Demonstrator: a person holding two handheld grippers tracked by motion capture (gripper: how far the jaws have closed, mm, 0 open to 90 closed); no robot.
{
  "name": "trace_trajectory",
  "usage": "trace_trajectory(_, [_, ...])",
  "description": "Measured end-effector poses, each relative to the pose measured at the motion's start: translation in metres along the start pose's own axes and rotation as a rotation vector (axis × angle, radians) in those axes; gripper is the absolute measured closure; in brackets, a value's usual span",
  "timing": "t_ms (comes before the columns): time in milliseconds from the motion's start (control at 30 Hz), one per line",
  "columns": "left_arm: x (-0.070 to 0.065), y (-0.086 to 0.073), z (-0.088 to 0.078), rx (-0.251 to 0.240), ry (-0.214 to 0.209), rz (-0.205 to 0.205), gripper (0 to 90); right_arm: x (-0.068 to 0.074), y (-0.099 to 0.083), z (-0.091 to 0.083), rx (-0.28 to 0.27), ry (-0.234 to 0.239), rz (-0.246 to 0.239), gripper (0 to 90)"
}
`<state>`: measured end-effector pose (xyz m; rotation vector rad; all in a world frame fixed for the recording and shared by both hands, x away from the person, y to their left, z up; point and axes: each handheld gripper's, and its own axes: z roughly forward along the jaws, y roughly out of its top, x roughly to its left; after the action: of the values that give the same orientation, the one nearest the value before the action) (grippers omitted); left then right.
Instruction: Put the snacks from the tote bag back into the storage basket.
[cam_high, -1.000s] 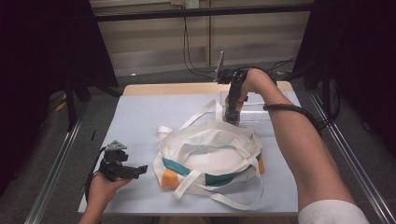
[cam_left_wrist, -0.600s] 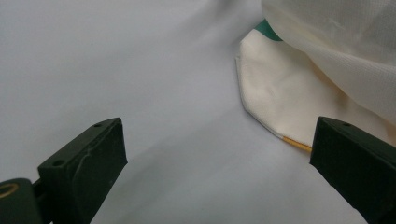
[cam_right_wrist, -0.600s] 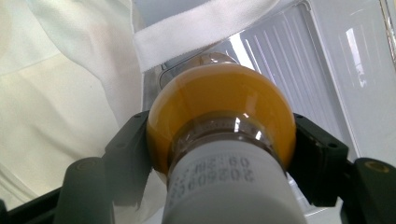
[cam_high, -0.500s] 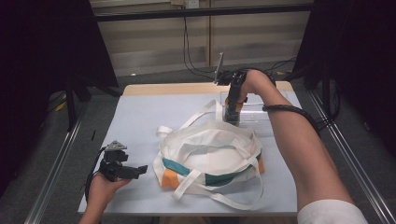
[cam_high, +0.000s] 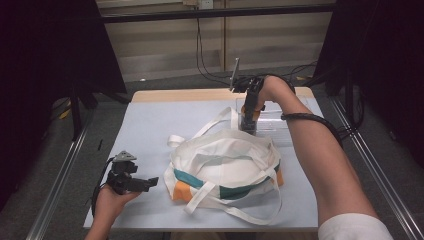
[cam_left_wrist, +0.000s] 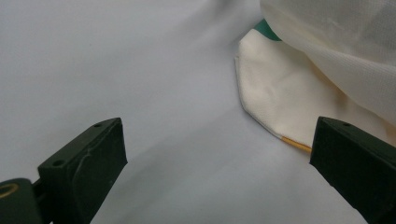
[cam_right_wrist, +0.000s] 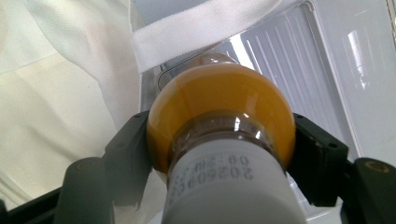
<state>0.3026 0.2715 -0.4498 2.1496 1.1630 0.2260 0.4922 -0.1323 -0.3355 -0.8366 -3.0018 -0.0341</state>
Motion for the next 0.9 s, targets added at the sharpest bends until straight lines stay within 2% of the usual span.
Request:
trace_trajectory(433, [-0.0001, 0.0001, -0.0001, 0.000, 0.001, 0.001, 3.4, 0.0002, -0.0008, 0.0052, 0.006, 0.003, -0.001, 30.2])
trace_trajectory(600, [0.0000, 0.0001, 0.0000, 0.000, 0.001, 0.000, 3.4, -0.0014, -0.0015, 0.0067, 0.000, -0.001, -0.020, 30.2])
trace_trajectory(900, [0.0000, 0.0001, -0.0002, -0.001, 0.000, 0.000, 3.4, 0.0002, -0.0003, 0.0080, 0.007, -0.001, -0.011, 30.1])
